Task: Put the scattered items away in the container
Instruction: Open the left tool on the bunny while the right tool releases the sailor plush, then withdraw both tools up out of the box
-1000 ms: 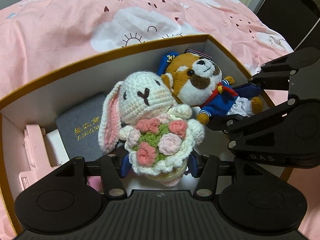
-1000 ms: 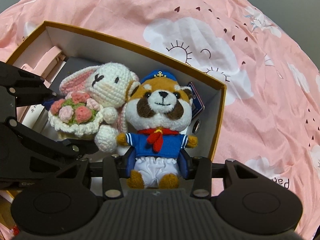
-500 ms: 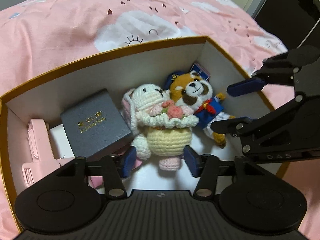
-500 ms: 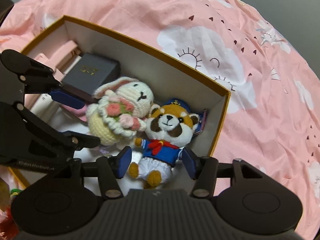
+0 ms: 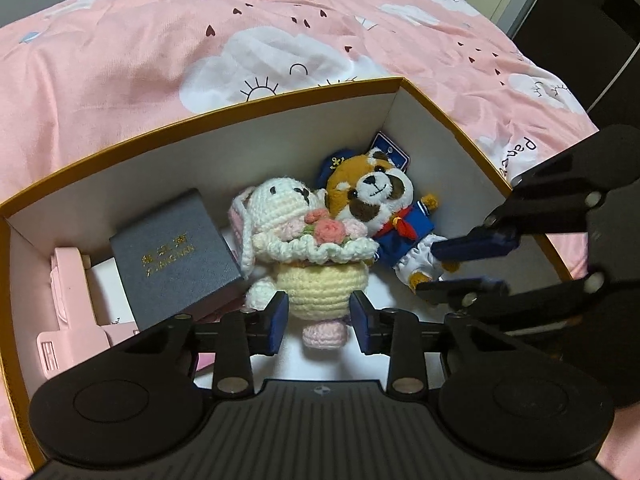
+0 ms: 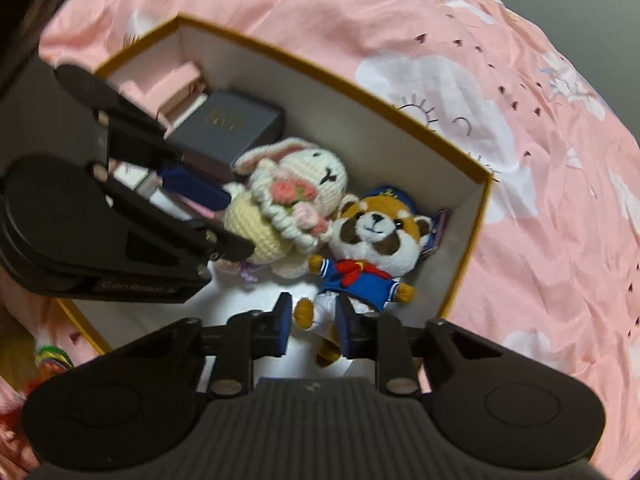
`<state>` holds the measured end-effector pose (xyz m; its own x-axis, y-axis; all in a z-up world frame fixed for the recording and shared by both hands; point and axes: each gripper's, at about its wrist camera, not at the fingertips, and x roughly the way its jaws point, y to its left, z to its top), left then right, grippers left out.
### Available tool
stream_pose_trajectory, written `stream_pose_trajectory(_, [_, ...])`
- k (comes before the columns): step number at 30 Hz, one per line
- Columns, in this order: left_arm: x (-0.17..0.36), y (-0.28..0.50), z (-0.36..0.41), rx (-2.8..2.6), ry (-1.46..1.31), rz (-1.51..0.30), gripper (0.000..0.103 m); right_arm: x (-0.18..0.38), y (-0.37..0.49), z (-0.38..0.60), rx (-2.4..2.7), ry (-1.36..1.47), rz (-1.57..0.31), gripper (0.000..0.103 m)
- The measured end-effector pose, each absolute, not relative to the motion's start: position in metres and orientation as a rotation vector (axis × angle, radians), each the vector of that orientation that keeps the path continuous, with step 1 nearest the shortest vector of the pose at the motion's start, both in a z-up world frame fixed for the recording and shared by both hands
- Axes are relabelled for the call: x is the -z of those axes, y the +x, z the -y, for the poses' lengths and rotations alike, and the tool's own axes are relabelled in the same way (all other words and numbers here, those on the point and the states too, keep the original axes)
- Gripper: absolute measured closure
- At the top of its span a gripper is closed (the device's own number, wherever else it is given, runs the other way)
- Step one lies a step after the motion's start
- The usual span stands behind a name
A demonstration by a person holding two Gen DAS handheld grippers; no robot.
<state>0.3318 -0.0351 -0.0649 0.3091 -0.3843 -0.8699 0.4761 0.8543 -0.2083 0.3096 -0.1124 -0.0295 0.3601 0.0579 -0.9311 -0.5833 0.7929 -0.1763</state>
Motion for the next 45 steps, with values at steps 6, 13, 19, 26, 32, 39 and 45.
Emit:
stream_pose_trajectory(6, [0.066,0.332,0.034,0.573,0.070,-1.123,0.064,0.057,0.319,0.106,-0.409,-0.600,-1.189,0.091])
stream_pose_trajectory(13, [0.067,0.331,0.031,0.570,0.056,-1.117,0.064,0.058,0.330,0.114,-0.393,-0.504,-1.194,0.092])
stream_pose_trajectory(19, [0.066,0.326,0.030,0.551,0.060,-1.121,0.064,0.040,0.322,0.123,-0.420,-0.418,-1.186,0.080])
stream_pose_trajectory(26, [0.055,0.315,0.028,0.518,0.094,-1.105,0.056,0.028,0.317,0.125,-0.416,-0.400,-1.174,0.074])
stream_pose_trajectory(32, [0.049,0.307,0.025,0.488,0.111,-1.090,0.054,0.024,0.315,0.122,-0.396,-0.395,-1.168,0.064])
stream_pose_trajectory(39, [0.045,0.300,0.023,0.462,0.125,-1.067,0.053,0.020,0.313,0.128,-0.363,-0.351,-1.154,0.053])
stream_pose_trajectory(45, [0.041,0.291,0.022,0.437,0.132,-1.045,0.053,0.018,0.309,0.126,-0.330,-0.360,-1.124,0.050])
